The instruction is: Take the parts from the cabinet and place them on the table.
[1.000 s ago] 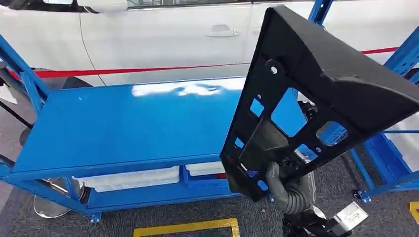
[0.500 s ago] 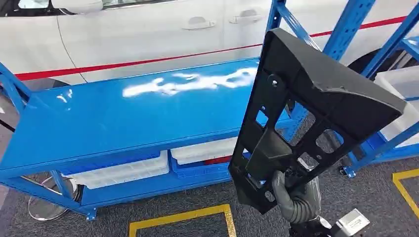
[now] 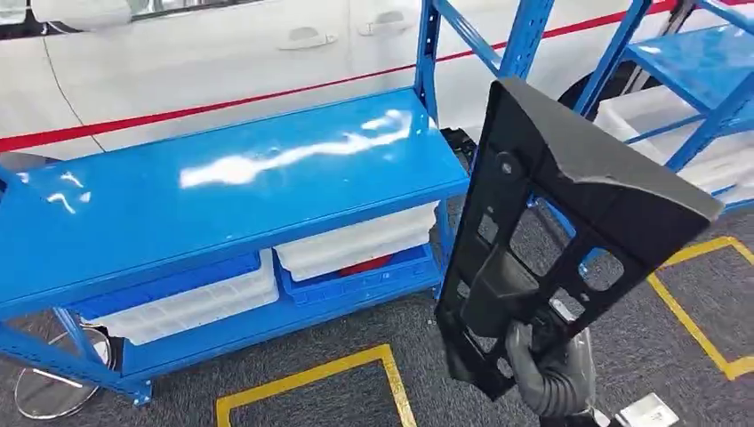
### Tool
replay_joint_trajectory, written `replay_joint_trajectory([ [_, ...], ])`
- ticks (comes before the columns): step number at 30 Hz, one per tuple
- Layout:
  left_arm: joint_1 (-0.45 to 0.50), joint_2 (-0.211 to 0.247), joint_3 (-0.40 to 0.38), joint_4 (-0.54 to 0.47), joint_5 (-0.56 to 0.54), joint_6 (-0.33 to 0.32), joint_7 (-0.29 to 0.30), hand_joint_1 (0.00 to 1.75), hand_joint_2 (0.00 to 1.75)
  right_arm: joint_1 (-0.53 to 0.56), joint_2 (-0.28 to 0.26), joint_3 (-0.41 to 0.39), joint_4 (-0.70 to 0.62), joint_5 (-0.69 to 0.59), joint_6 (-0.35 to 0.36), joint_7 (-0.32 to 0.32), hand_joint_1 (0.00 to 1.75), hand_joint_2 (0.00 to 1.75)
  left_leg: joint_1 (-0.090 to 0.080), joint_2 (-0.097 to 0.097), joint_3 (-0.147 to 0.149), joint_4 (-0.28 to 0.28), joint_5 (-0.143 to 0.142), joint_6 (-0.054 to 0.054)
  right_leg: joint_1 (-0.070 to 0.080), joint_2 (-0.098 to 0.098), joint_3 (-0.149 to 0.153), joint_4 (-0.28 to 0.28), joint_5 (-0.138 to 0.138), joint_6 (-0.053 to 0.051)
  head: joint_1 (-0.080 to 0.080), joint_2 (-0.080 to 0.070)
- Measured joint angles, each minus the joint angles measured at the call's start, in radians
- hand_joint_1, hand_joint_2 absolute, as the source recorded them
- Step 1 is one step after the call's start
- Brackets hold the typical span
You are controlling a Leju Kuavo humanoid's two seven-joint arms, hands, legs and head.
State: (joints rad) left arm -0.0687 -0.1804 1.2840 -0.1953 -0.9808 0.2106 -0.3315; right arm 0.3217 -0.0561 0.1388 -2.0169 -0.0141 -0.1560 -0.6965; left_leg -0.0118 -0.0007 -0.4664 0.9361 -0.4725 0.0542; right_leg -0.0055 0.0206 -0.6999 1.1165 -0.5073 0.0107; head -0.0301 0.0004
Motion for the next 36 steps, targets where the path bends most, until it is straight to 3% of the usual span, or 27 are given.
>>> replay_joint_trajectory([
  [1,0.003,0.0,0.0,0.0,0.0,-0.001,0.0,0.0,0.0,0.001,0.002,-0.003,0.0,0.004,0.0,0.0,1.75,1.75,0.0,0.015,-0.013,0.002,0.009,-0.002,-0.008,-0.008,-0.016,0.075,-0.05,0.009,0.0,0.0],
  [2,0.005,0.0,0.0,0.0,0.001,-0.005,-0.001,0.0,0.0,0.003,0.003,-0.004,0.0,0.01,0.0,0.0,1.75,1.75,0.001,0.033,-0.029,0.005,0.018,-0.005,-0.015,-0.011,-0.03,0.15,-0.075,0.019,0.0,0.0],
  [4,0.004,0.0,0.0,0.0,0.003,-0.011,-0.005,0.0,0.0,0.006,0.006,-0.004,0.0,0.015,-0.002,0.0,1.75,1.75,0.006,0.063,-0.059,0.018,0.032,-0.015,-0.029,-0.016,-0.018,0.203,-0.031,0.037,0.0,0.0],
  [5,0.004,-0.001,0.0,0.0,0.005,-0.013,-0.01,0.0,0.0,0.008,0.009,-0.004,0.001,0.02,-0.004,0.0,1.75,1.75,0.012,0.079,-0.079,0.031,0.037,-0.022,-0.037,-0.023,0.024,0.164,0.017,0.047,0.0,0.0],
  [6,0.003,-0.001,0.0,0.0,0.006,-0.015,-0.013,0.0,0.0,0.008,0.012,-0.004,0.001,0.025,-0.005,0.0,1.75,1.75,0.017,0.091,-0.096,0.046,0.039,-0.027,-0.044,-0.038,0.085,0.092,0.041,0.058,0.0,0.0],
  [7,0.001,0.0,0.0,0.0,0.008,-0.015,-0.014,0.0,0.0,0.008,0.015,-0.004,0.001,0.028,-0.006,0.0,1.75,1.75,0.018,0.1,-0.107,0.064,0.038,-0.035,-0.05,-0.075,0.156,0.003,0.034,0.067,0.0,0.0],
  [8,0.002,0.003,0.0,-0.001,0.008,-0.015,-0.016,0.0,0.0,0.003,0.018,-0.004,0.002,0.031,-0.006,0.0,1.75,1.75,0.015,0.106,-0.125,0.081,0.037,-0.044,-0.043,-0.118,0.215,-0.085,-0.017,0.074,0.001,0.0],
  [9,0.001,0.0,0.0,0.0,0.008,-0.017,-0.016,0.0,0.0,0.005,0.022,-0.004,0.002,0.035,-0.008,0.001,1.75,1.75,0.013,0.115,-0.123,0.088,0.039,-0.052,-0.036,-0.102,0.207,-0.086,-0.026,0.043,-0.007,0.0],
  [12,-0.002,-0.002,0.0,0.0,0.011,-0.022,-0.018,0.0,0.0,0.016,0.03,-0.005,0.002,0.046,-0.016,0.0,1.75,1.75,0.022,0.144,-0.126,0.083,0.062,-0.077,-0.028,-0.077,0.182,-0.093,-0.007,0.006,-0.006,0.0],
  [13,-0.002,-0.002,0.0,0.0,0.011,-0.026,-0.018,0.0,0.0,0.018,0.035,-0.005,0.002,0.048,-0.018,0.0,1.75,1.75,0.029,0.109,-0.132,0.094,0.04,-0.089,-0.031,-0.069,0.171,-0.094,0.007,-0.008,-0.006,0.0],
  [14,0.0,-0.002,0.0,0.0,0.012,-0.027,-0.018,0.0,0.0,0.016,0.039,-0.004,0.002,0.05,-0.02,0.0,1.75,1.75,0.029,0.059,-0.145,0.128,-0.019,-0.091,-0.029,-0.059,0.154,-0.094,0.019,-0.017,-0.006,0.0],
  [16,0.005,-0.002,0.0,0.0,0.012,-0.03,-0.018,0.0,0.0,0.016,0.048,-0.002,0.003,0.05,-0.022,0.0,1.75,1.75,0.027,0.014,-0.181,0.271,-0.145,-0.088,-0.021,-0.033,0.12,-0.094,0.046,-0.029,-0.008,0.0],
  [17,0.005,-0.002,0.0,0.0,0.012,-0.032,-0.018,0.0,0.0,0.017,0.051,-0.002,0.003,0.05,-0.023,0.0,1.75,1.75,0.027,0.008,-0.195,0.339,-0.177,-0.085,-0.016,-0.02,0.104,-0.093,0.058,-0.032,-0.007,0.0],
  [18,0.004,-0.003,0.0,0.0,0.013,-0.032,-0.018,0.0,0.0,0.017,0.053,-0.002,0.005,0.05,-0.024,0.0,1.75,1.75,0.025,0.008,-0.196,0.386,-0.185,-0.081,-0.011,-0.004,0.085,-0.092,0.073,-0.032,-0.007,0.0],
  [20,0.001,-0.003,0.0,0.0,0.015,-0.035,-0.018,0.0,0.0,0.017,0.055,-0.002,0.006,0.052,-0.024,0.002,1.75,1.75,0.021,0.005,-0.143,0.347,-0.131,-0.067,-0.006,0.021,0.057,-0.091,0.096,-0.032,-0.008,0.0],
  [22,-0.004,-0.003,0.0,0.0,0.018,-0.038,-0.018,0.0,0.0,0.016,0.056,-0.002,0.006,0.053,-0.024,0.003,1.75,1.75,0.011,-0.03,-0.013,0.165,-0.062,-0.043,-0.003,0.051,0.033,-0.091,0.121,-0.027,-0.007,0.0],
  [23,-0.007,0.0,0.0,-0.001,0.018,-0.039,-0.018,0.0,0.0,0.015,0.056,-0.002,0.006,0.053,-0.024,0.004,1.75,1.75,0.006,-0.084,0.043,0.074,-0.086,-0.025,-0.006,0.056,0.028,-0.09,0.131,-0.025,-0.007,0.0],
  [24,-0.007,0.0,0.0,-0.001,0.018,-0.04,-0.018,0.0,0.0,0.011,0.057,-0.002,0.006,0.053,-0.024,0.007,1.75,1.75,0.009,-0.091,0.07,0.02,-0.095,-0.033,-0.004,0.067,0.025,-0.091,0.143,-0.019,-0.007,0.0],
  [27,-0.012,-0.002,0.0,-0.001,0.019,-0.044,-0.018,0.0,0.0,0.009,0.06,-0.002,0.006,0.05,-0.023,0.012,1.75,1.75,-0.004,-0.064,0.056,0.025,-0.071,-0.029,-0.012,0.102,0.024,-0.114,0.181,0.006,-0.008,0.0],
  [28,-0.012,-0.005,0.001,-0.001,0.019,-0.046,-0.018,0.0,0.0,0.008,0.06,-0.003,0.007,0.05,-0.023,0.014,1.75,1.75,0.014,-0.048,0.05,0.008,-0.05,-0.022,-0.011,0.102,0.02,-0.116,0.186,0.009,-0.008,0.0],
  [29,-0.014,-0.005,0.001,-0.001,0.019,-0.046,-0.018,0.0,0.0,0.007,0.06,-0.003,0.009,0.048,-0.022,0.016,1.75,1.75,0.009,-0.031,0.039,0.003,-0.035,-0.019,-0.006,0.051,0.005,-0.091,0.137,0.004,-0.007,0.0],
  [30,-0.013,-0.006,0.001,-0.001,0.019,-0.047,-0.017,0.0,0.0,-0.001,0.061,-0.003,0.01,0.048,-0.021,0.021,1.75,1.75,0.007,-0.013,0.025,0.003,-0.024,-0.01,-0.007,0.015,-0.013,-0.036,0.06,0.003,-0.007,0.0],
  [31,-0.01,-0.006,0.001,-0.001,0.019,-0.047,-0.016,0.0,0.0,-0.008,0.06,-0.003,0.012,0.049,-0.02,0.024,1.75,1.75,0.006,0.005,0.01,0.005,-0.013,-0.012,-0.01,-0.003,-0.03,0.038,-0.006,0.008,-0.007,0.0],
  [32,-0.008,-0.006,0.001,-0.001,0.019,-0.05,-0.015,0.0,0.0,-0.01,0.061,-0.003,0.013,0.049,-0.019,0.025,1.75,1.75,0.005,0.022,-0.004,0.007,-0.004,-0.013,-0.013,-0.01,-0.044,0.114,-0.047,0.014,-0.007,0.0],
  [33,-0.009,-0.006,0.001,-0.001,0.019,-0.05,-0.014,0.0,0.0,-0.011,0.061,-0.004,0.013,0.048,-0.02,0.027,1.75,1.75,0.005,0.038,-0.021,0.011,0.006,-0.014,-0.017,-0.012,-0.053,0.179,-0.061,0.02,-0.007,0.0],
  [34,-0.009,-0.006,0.001,-0.001,0.018,-0.051,-0.013,0.0,0.0,-0.011,0.061,-0.005,0.015,0.048,-0.02,0.03,1.75,1.75,0.006,0.055,-0.037,0.017,0.014,-0.017,-0.022,-0.015,-0.049,0.217,-0.04,0.027,-0.007,0.0],
  [36,-0.011,-0.007,0.001,-0.001,0.019,-0.053,-0.012,0.0,0.0,-0.013,0.06,-0.007,0.019,0.049,-0.02,0.032,1.75,1.75,0.008,0.084,-0.075,0.035,0.026,-0.027,-0.035,-0.025,0.017,0.169,0.041,0.039,-0.007,0.0],
])
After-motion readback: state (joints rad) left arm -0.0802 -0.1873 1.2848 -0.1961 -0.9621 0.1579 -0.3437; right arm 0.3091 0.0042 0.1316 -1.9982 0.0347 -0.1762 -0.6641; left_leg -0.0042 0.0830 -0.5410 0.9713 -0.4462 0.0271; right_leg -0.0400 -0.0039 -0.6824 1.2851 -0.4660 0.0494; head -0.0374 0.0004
